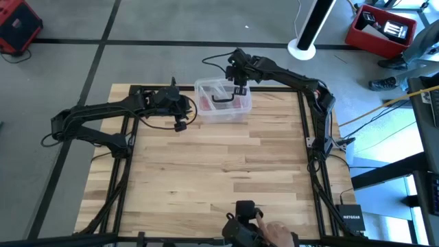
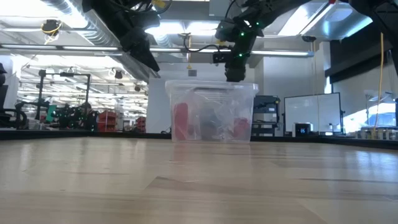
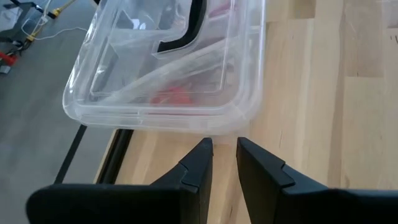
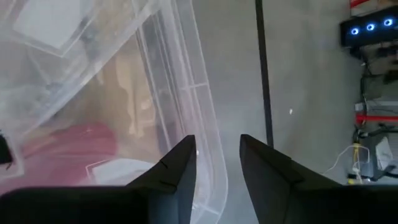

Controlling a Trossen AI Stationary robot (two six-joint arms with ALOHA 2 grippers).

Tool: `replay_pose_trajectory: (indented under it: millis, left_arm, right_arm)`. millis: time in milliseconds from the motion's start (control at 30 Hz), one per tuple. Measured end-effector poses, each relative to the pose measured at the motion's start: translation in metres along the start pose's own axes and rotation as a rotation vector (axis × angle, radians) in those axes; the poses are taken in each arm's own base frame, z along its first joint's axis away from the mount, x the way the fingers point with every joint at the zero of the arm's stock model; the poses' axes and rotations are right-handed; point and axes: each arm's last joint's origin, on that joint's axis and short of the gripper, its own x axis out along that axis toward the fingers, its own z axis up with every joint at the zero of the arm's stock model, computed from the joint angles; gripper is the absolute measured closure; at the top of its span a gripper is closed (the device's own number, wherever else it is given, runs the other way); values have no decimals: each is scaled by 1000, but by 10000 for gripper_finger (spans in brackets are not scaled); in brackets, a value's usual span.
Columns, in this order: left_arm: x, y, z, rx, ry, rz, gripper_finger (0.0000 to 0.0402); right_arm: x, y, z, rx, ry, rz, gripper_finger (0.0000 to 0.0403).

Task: Roll bandage
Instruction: Close the transparent bin

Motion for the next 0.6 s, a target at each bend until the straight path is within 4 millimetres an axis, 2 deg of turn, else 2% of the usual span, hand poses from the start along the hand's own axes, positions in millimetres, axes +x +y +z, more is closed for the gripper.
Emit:
replay_pose_trajectory:
  millis: [100, 300, 367, 500, 600]
  left_arm:
    - [0, 0, 0, 1, 0, -1, 336]
    - [0, 1, 3, -1, -35, 10, 336]
    - [-1, 3, 9, -5, -90, 28, 336]
    - [1, 11, 23, -40, -239, 89, 336]
    - [12, 20, 29, -39, -302, 142, 336]
  right_arm:
    - [0, 1, -1, -9, -6, 28, 276]
    - [-5, 8, -6, -15, 93, 42, 276]
    - [-18, 5, -6, 21, 78, 43, 276]
    - [-60, -10, -9, 161, -107, 124, 276]
    - [-64, -19, -21, 250, -145, 153, 276]
